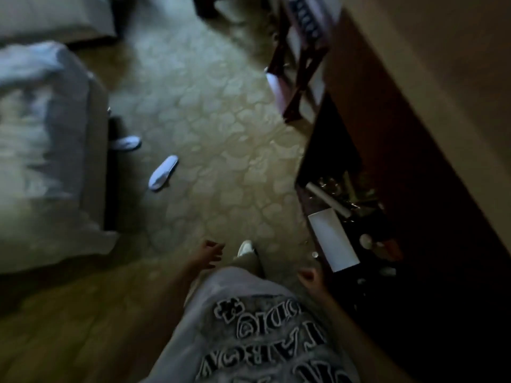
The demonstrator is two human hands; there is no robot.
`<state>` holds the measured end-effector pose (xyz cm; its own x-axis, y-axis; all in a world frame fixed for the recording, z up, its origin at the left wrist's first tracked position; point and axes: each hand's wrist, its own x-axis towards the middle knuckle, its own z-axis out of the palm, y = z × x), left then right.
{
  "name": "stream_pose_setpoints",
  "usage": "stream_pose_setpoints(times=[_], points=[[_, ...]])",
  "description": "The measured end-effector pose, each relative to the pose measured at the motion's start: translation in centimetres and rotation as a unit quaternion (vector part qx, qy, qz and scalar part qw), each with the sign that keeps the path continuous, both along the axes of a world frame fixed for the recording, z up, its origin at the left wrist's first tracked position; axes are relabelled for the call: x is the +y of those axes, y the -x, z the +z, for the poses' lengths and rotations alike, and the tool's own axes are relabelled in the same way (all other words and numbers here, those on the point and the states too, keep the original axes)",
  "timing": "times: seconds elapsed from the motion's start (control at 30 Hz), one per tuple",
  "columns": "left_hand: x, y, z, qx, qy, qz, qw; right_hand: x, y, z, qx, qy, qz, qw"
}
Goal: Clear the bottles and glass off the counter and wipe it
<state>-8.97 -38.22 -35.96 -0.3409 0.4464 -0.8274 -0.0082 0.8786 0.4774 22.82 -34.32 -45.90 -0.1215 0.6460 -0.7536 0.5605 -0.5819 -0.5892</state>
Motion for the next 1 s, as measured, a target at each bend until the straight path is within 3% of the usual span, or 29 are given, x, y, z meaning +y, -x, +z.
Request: stream_pose_setpoints(times=[0.13,0.4,0.53,0.7,0.83,1.0], points=[[-3.1,4.8,-1.4,0.033,0.032,0.095,0.994,0.4,1.5,-0.4,-0.04,0.119,0.053,0.991],[0.2,13.0,-5.4,-0.001,0.116,0.025,0.993,17.9,16.9,2.1,-0.005,0.038,0.055,0.998],[7.8,20.7,-7.4,0.018,0.092,0.033,0.995,25.2,23.2,2.9,-0.038,0.017,0.034,0.999],[21.9,32.0,-5.0,-0.028,0.074,0.028,0.996,30.7,27.9,4.2,-0.085,0.042,-0.028,0.995],[33.8,41.0,-2.4,-0.004,-0.023,0.032,0.999,35.2,31.2,3.4,-0.126,0.068,-0.064,0.988],[43.6,49.9,-2.2,-0.033,-0.077,0.069,0.994,44.1,39.2,2.2,-0.123,0.084,-0.012,0.989]])
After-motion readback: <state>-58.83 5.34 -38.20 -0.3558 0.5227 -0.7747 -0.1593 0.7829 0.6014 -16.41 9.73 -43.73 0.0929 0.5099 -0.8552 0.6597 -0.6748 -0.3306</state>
